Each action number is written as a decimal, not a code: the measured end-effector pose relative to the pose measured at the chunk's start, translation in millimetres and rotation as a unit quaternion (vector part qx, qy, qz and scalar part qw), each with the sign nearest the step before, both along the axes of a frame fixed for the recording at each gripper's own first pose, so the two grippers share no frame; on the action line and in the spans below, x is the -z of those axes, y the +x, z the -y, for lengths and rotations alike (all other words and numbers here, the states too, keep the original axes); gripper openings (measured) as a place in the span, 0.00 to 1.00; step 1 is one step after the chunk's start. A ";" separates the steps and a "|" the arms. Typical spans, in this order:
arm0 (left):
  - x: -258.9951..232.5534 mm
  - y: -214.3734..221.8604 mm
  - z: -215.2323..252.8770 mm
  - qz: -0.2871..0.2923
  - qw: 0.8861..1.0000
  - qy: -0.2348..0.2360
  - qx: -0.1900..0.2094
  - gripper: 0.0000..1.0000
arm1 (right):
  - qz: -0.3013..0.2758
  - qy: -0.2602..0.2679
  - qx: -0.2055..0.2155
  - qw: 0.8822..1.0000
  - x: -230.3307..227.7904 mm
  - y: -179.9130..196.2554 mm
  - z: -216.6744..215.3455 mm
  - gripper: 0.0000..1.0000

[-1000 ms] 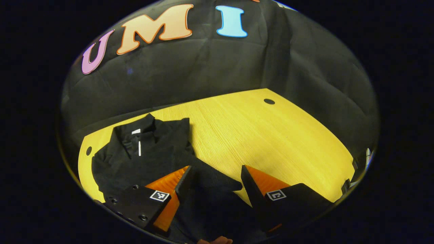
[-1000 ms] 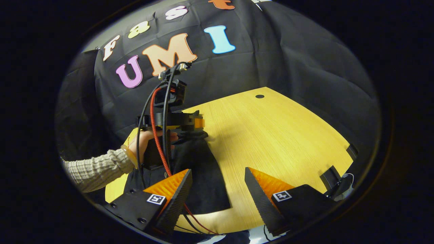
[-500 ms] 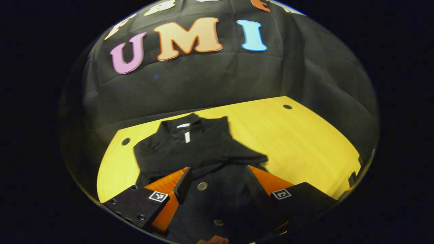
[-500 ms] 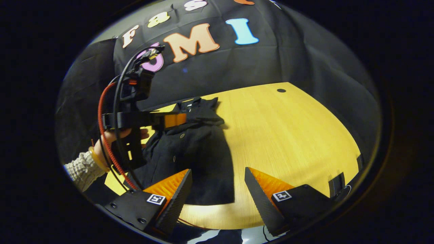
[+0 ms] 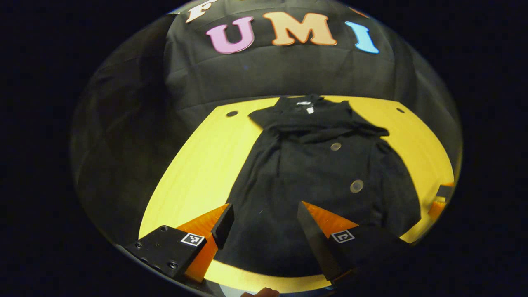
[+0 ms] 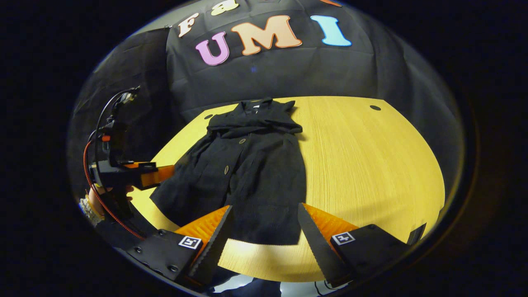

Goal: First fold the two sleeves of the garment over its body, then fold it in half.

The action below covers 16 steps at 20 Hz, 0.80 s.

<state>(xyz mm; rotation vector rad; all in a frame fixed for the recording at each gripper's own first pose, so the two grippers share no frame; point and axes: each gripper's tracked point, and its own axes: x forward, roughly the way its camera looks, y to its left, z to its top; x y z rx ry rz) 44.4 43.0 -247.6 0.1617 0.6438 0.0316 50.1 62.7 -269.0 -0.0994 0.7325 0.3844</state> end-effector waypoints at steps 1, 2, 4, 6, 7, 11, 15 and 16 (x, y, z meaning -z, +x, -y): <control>9.9 -7.7 -11.4 -0.011 1.000 0.005 -0.007 0.95 | -0.003 -0.010 -0.004 1.000 6.8 0.0 -0.5 0.98; 19.2 -11.2 -18.1 -0.019 1.000 0.008 -0.010 0.95 | -0.007 -0.020 -0.007 1.000 13.5 -0.1 0.2 0.99; 34.6 -20.8 -29.8 -0.035 0.999 0.018 -0.017 0.96 | -0.017 -0.033 -0.011 0.999 25.6 -1.8 -2.5 0.94; 46.7 -28.9 -37.6 -0.048 0.998 0.024 -0.022 0.95 | -0.021 -0.044 -0.010 0.999 33.5 -1.4 -1.4 0.98; 49.0 -30.3 -36.4 -0.054 0.998 0.017 -0.024 0.95 | -0.024 -0.049 -0.008 0.998 37.6 -1.1 -1.2 0.98; 47.9 -25.1 -32.8 -0.044 0.999 0.016 -0.006 0.92 | -0.040 -0.056 0.000 0.998 56.8 -1.8 -2.3 0.94; 49.3 -24.5 -32.2 -0.040 0.999 0.015 0.003 0.90 | -0.036 -0.067 0.003 0.997 60.2 0.4 -2.8 0.99; 50.5 -24.7 -32.9 -0.042 0.999 0.008 0.000 0.90 | -0.032 -0.072 0.002 0.997 60.4 2.1 -3.6 0.99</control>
